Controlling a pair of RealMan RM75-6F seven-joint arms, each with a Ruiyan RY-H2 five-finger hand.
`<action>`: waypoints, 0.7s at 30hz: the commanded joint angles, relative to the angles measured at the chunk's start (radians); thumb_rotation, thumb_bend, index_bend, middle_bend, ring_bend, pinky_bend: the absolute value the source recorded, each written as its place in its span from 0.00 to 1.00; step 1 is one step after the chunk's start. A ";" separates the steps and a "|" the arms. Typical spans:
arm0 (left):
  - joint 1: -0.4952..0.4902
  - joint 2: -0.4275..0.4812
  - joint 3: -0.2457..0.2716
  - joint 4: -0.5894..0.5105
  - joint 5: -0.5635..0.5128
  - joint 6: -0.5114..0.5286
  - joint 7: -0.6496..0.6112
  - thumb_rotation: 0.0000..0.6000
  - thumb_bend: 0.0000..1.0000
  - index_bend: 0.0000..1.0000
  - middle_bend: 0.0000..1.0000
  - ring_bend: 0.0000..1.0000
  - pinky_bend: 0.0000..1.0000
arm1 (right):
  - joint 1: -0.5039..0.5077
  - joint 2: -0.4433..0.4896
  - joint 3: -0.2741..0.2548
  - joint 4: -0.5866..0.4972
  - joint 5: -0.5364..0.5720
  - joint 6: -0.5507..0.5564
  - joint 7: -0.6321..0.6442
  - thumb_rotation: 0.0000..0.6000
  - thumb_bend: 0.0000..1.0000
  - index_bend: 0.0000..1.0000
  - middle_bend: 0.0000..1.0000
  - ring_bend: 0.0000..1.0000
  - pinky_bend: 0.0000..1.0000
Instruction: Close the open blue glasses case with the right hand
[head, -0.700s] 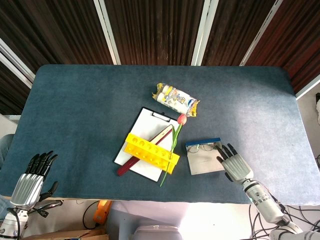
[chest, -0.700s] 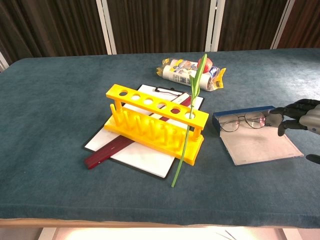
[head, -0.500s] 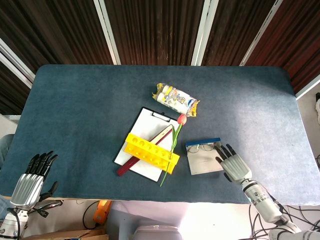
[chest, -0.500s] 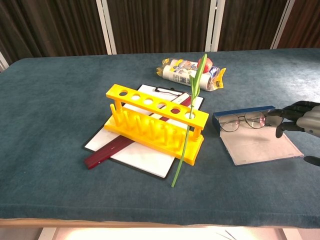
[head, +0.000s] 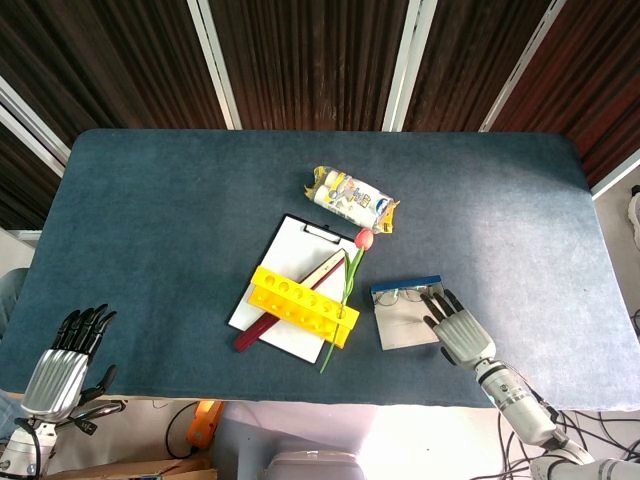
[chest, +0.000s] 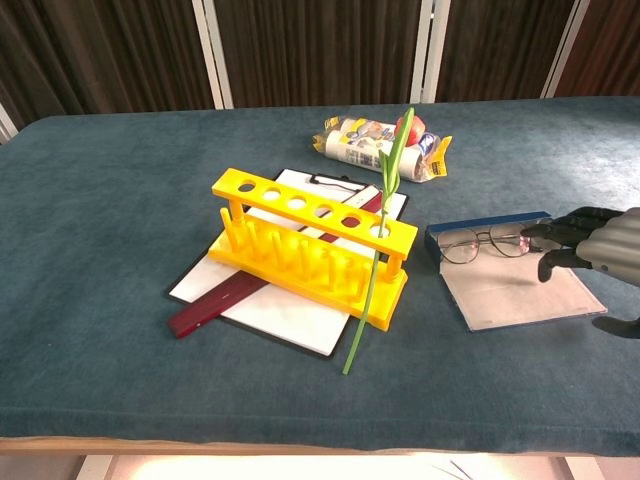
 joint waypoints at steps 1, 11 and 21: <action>0.000 0.000 0.000 0.000 0.001 0.001 -0.001 1.00 0.36 0.00 0.00 0.00 0.01 | 0.004 -0.006 0.005 -0.004 0.013 -0.006 -0.019 1.00 0.48 0.41 0.00 0.00 0.00; 0.001 0.001 0.002 0.000 0.004 0.003 -0.003 1.00 0.36 0.00 0.00 0.00 0.01 | 0.014 -0.036 0.014 -0.001 0.057 -0.014 -0.088 1.00 0.42 0.42 0.00 0.00 0.00; 0.001 0.002 0.002 0.002 0.006 0.005 -0.007 1.00 0.36 0.00 0.00 0.00 0.01 | 0.013 -0.061 0.021 0.011 0.076 0.003 -0.114 1.00 0.41 0.52 0.00 0.00 0.00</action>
